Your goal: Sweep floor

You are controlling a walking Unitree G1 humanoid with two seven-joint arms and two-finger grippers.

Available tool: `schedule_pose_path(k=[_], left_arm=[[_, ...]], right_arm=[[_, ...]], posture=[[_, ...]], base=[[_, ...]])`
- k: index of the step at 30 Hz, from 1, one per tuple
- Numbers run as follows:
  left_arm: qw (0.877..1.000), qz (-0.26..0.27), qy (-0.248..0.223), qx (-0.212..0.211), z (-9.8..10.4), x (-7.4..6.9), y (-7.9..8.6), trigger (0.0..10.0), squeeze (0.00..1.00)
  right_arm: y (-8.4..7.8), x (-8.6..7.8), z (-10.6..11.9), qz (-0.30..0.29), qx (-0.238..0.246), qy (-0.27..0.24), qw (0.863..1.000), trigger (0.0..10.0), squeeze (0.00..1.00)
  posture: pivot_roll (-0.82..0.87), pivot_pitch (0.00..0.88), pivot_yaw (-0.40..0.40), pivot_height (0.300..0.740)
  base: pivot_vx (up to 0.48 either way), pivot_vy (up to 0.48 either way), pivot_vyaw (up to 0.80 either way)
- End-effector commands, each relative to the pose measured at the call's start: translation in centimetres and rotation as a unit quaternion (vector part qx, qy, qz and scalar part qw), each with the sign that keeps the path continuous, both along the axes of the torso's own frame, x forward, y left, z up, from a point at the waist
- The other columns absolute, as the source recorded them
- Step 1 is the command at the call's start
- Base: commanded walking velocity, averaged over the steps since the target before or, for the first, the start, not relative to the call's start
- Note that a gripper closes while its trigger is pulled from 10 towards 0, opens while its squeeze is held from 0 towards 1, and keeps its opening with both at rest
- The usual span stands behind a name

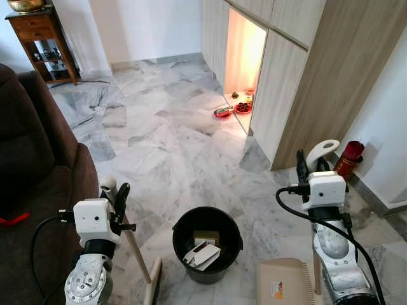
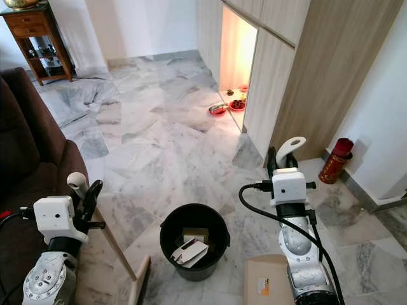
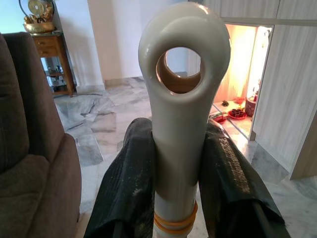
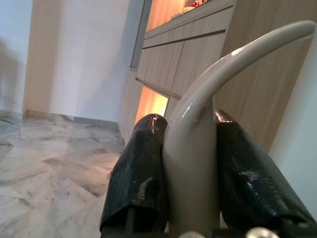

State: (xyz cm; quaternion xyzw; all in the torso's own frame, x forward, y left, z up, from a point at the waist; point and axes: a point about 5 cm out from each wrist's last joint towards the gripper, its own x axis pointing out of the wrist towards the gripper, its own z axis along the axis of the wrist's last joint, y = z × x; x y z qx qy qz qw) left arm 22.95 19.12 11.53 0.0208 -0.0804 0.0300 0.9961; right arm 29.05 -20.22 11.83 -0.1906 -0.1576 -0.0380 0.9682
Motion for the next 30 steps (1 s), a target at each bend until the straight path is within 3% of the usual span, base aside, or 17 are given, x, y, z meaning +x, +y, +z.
schedule_pose_path(k=[1, 20, 30], left_arm=[[1.000, 0.001, -0.021, 0.009, 0.78, 0.28, 0.28, 10.0, 0.00], [1.000, 0.005, -0.029, 0.008, 1.09, 0.64, 0.30, 10.0, 0.00], [1.000, 0.005, -0.030, 0.007, 1.20, 0.75, 0.28, 10.0, 0.00]], right_arm=[[-0.02, 0.28, 0.52, 0.005, -0.002, -0.012, 1.000, 10.0, 0.00], [0.22, 0.64, 0.31, 0.008, 0.005, -0.008, 1.000, 10.0, 0.00], [0.44, 0.67, 0.32, 0.011, 0.008, -0.009, 1.000, 10.0, 0.00]], posture=[[0.03, 0.000, 0.032, 0.740], [0.04, 0.000, 0.037, 0.740], [0.04, 0.000, 0.039, 0.740]], base=[[0.000, 0.000, 0.00], [0.000, 0.000, 0.00], [-0.322, 0.000, 0.00]])
